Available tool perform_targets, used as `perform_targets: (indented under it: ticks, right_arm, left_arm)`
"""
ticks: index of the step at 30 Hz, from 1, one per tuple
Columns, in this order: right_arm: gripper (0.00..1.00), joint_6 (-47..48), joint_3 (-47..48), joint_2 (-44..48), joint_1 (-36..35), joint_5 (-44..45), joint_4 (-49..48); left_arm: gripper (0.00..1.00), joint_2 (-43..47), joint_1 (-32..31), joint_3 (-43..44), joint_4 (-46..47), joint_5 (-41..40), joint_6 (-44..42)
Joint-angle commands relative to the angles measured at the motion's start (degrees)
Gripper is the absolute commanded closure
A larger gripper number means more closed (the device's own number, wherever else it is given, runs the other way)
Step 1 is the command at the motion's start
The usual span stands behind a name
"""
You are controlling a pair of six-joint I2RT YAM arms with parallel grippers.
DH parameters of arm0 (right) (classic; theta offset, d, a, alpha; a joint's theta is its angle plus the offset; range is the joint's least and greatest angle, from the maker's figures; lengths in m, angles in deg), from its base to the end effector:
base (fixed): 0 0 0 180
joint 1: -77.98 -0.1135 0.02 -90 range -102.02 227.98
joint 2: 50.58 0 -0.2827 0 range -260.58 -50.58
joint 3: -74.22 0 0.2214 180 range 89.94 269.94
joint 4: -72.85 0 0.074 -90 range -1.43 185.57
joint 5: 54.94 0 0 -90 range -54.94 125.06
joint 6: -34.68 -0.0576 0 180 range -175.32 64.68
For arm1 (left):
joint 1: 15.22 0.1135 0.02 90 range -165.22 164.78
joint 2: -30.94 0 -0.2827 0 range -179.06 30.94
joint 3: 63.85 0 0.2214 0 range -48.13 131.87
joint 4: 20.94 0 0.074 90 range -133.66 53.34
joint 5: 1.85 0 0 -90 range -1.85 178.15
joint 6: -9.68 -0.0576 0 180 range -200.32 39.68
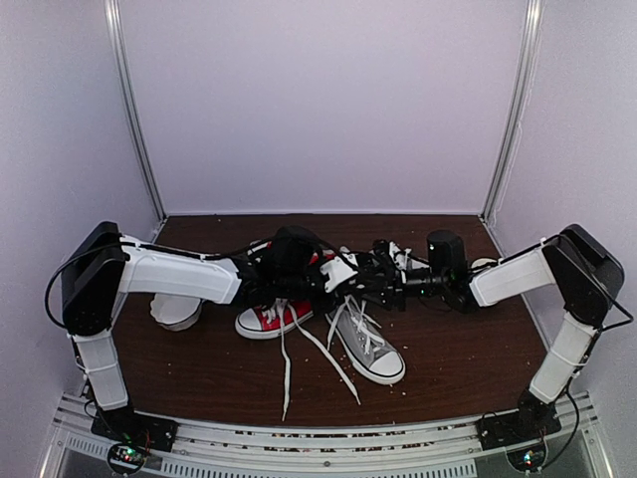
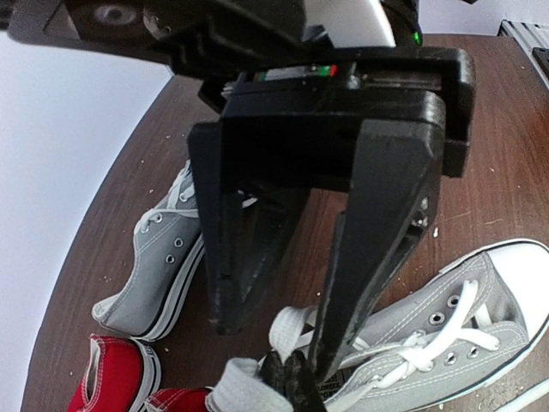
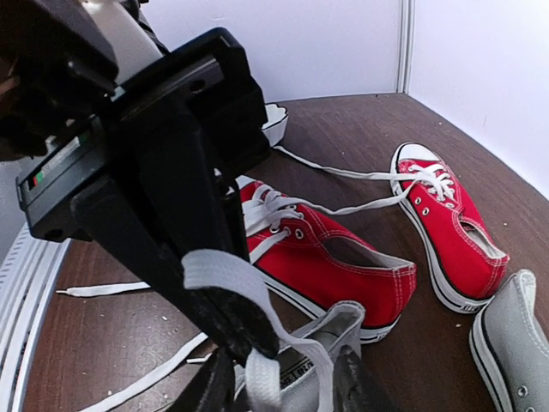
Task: Tie the shoes
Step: Cross the shoelace over the shoe.
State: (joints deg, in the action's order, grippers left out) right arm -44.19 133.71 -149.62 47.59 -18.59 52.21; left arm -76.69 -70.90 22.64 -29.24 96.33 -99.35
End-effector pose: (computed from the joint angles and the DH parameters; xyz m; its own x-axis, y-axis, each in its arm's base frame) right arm 0.2676 0.2107 0.2167 -0.0895 -0.1852 -0.9786 -0.9931 0.0918 0.0735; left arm 0.2335 -0.3566 0.2387 0.0274 0.5324 -0.8461 0.9292 0.2985 0.2178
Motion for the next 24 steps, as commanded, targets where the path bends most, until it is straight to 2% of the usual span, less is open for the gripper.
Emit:
perform_targets:
  ticks: [1,6,10,17,24]
  right_arm:
    - [0.66,2.1,1.6,-0.1,0.5,-1.1,2.8]
    - [0.91,1.9,0.5,1.0,0.6,-0.3,4.4]
    - [0.98,0.8,-1.2,2.4,0.6,0.3,4.0]
    - [1.00,-4.3,-3.7,3.1,0.6,0.1,-2.1]
    - [1.00,-7.9,-3.1,1.2,0.4,0.2,-6.5]
  left_arm:
    - [1.00,1.4,0.8,2.1,-1.7,2.4,-1.0]
    - [1.00,1.1,1.0,2.5,-3.6,1.8,-1.1]
    - [1.00,1.0,1.0,2.5,-4.6,-0.3,-0.7]
    - [0.99,-1.2,1.0,4.9,-7.4,-5.1,-0.7]
    - [0.79,-1.4,0.9,5.2,-7.5,-5.2,-1.7]
